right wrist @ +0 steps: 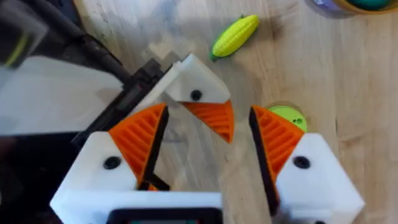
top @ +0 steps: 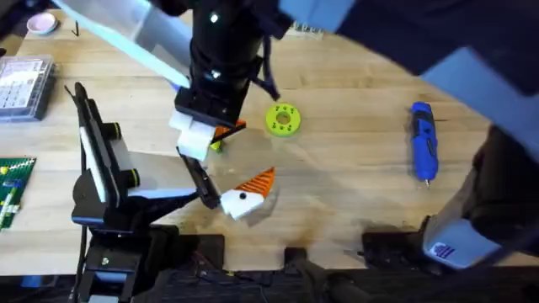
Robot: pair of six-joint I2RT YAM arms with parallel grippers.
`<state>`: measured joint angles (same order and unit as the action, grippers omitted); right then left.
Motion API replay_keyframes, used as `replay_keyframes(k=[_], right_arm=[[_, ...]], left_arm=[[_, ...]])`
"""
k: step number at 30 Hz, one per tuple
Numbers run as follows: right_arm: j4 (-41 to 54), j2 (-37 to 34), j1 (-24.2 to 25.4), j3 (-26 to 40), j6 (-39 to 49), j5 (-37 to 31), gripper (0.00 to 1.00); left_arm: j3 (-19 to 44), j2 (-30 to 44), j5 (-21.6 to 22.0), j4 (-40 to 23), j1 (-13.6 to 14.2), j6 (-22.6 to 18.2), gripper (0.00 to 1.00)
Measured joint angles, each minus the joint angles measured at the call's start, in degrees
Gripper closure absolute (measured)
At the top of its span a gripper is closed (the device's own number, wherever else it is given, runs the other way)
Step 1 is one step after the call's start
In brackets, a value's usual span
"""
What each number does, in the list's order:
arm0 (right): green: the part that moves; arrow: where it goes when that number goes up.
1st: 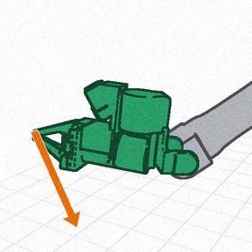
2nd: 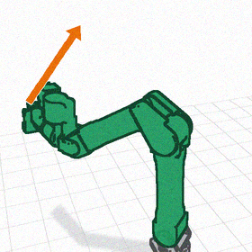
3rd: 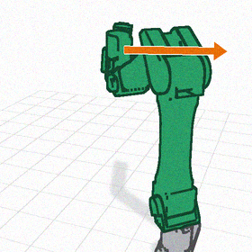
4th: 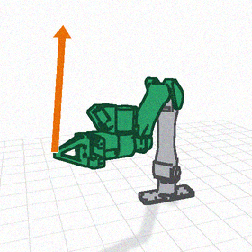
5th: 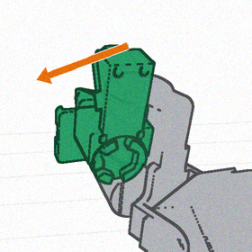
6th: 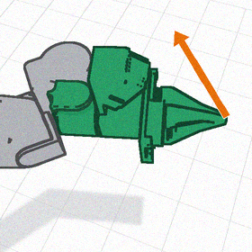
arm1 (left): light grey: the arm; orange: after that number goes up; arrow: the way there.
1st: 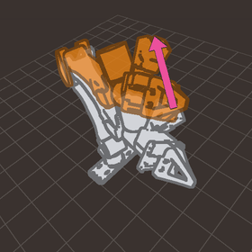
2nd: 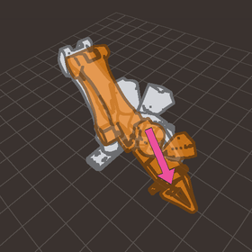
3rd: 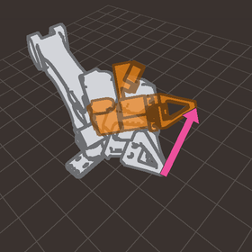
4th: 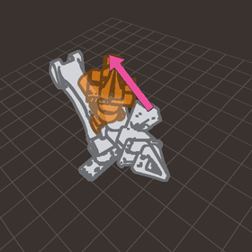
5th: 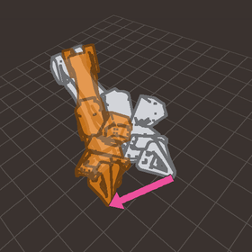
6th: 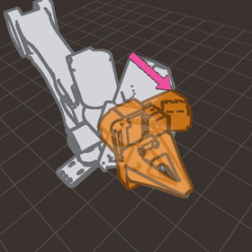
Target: Pick up the gripper from the table and insert it into the empty holder that is missing its gripper. Then pick up a screw, insert it into the mounting hole, and use the screwdriver to tighten it. Finally, clean up the table by picking up the vegetable and placing it into the bucket.
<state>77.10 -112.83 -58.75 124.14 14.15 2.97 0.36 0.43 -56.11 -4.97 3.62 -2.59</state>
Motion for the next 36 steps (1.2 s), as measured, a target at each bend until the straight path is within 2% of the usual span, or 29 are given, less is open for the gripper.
replay_keyframes(k=[4,8,10,11,12,17,18,27,33,36], right_arm=[[0.02,4.39,2.09,0.0,0.0,0.32,0.16],[0.17,9.26,6.64,0.0,-0.44,0.47,0.156],[0.83,11.37,9.17,0.02,-0.48,0.47,0.156],[1.18,12.22,10.4,0.02,-0.49,0.47,0.156],[1.6,13.14,11.83,0.02,-0.65,0.48,0.156],[3.19,16.46,18.97,0.02,-3.37,1.52,0.157],[3.67,17.12,20.72,0.02,-3.99,2.02,0.156],[13.11,22.74,39.67,0.02,-7.15,3.32,0.154],[15.13,23.09,48.94,-0.68,-7.56,3.77,0.152],[14.23,24.39,52.7,-4.8,-7.67,3.94,0.151]], left_arm=[[0.0,0.0,0.0,-0.02,0.0,0.0,0.008],[0.0,0.0,0.0,-0.02,0.0,0.0,0.008],[0.0,0.0,-0.03,-0.02,0.0,-0.05,0.04],[0.0,0.0,-0.03,-0.02,0.0,-0.02,0.111],[0.0,-0.01,-0.03,-0.02,0.0,-0.03,0.231],[0.0,0.0,-0.03,0.0,0.0,-0.37,0.959],[0.0,-0.01,-0.03,-0.02,0.0,-0.33,0.986],[0.0,0.0,-0.03,-0.02,0.0,-0.38,0.987],[0.0,0.0,-0.03,-0.02,0.0,-0.38,0.988],[0.0,0.0,-0.03,-0.02,0.0,-0.38,0.988]])
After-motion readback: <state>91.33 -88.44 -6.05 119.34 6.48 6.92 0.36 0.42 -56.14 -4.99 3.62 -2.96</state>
